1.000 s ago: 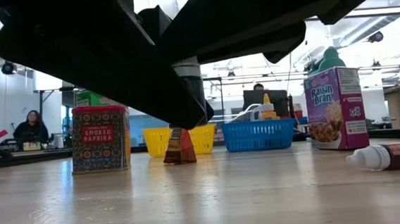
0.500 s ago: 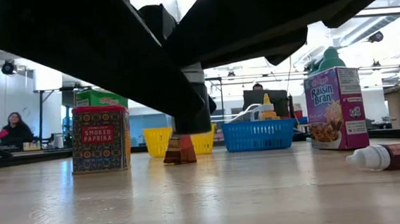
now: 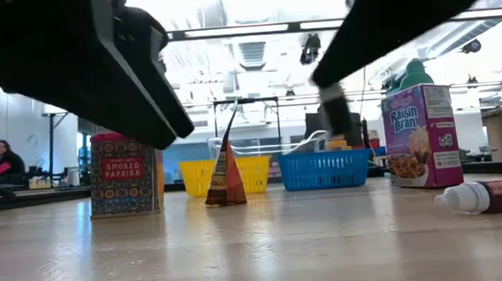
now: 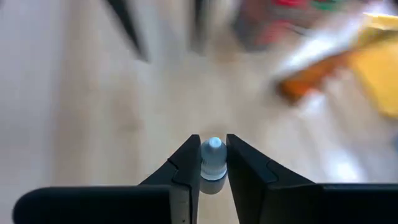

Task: Pick & Place Kitchen Items
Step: Put the purple food coloring bottle into the blue bin

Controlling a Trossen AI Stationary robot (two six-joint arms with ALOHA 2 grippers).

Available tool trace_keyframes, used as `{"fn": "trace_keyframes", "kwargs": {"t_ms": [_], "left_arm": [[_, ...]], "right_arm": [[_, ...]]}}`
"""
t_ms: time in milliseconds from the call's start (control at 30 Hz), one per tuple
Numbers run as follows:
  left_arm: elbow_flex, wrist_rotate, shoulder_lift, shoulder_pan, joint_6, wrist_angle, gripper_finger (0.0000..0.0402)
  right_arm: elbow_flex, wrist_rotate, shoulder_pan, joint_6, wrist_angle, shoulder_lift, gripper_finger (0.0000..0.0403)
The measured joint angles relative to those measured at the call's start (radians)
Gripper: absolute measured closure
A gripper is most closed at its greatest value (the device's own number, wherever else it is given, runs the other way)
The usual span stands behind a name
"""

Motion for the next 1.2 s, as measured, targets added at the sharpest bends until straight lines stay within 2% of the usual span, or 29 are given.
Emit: {"fn": "trace_keyframes", "kwargs": {"t_ms": [167,400,533,700,800,900,1100,1200], "left_arm": [[0.000,-0.023,-0.002,0.005,0.020,0.039,0.0193],[0.001,-0.093,-0.003,0.008,0.070,0.073,0.0193],[-0.003,-0.140,-0.003,0.009,0.086,0.084,0.0195],[-0.033,-0.148,-0.006,0.026,0.158,0.220,0.0195],[-0.086,-0.125,-0.009,0.048,0.202,0.352,0.0195],[-0.159,-0.050,-0.023,0.084,0.227,0.502,0.0195],[-0.313,0.090,-0.063,0.163,0.249,0.772,0.0195],[-0.352,0.122,-0.091,0.180,0.237,0.808,0.0195]], "right_arm": [[-0.008,0.073,-0.046,0.059,-0.220,-0.127,0.0344],[-0.121,0.081,-0.178,-0.042,-0.186,-0.333,0.0340],[-0.255,0.066,-0.281,-0.135,-0.026,-0.449,0.0346],[-0.431,-0.074,-0.459,-0.304,0.307,-0.563,0.0342],[-0.497,-0.113,-0.561,-0.344,0.419,-0.591,0.0341],[-0.528,-0.139,-0.629,-0.364,0.493,-0.583,0.0341],[-0.528,-0.140,-0.677,-0.376,0.629,-0.483,0.0340],[-0.523,-0.118,-0.684,-0.388,0.683,-0.415,0.0341]]}}
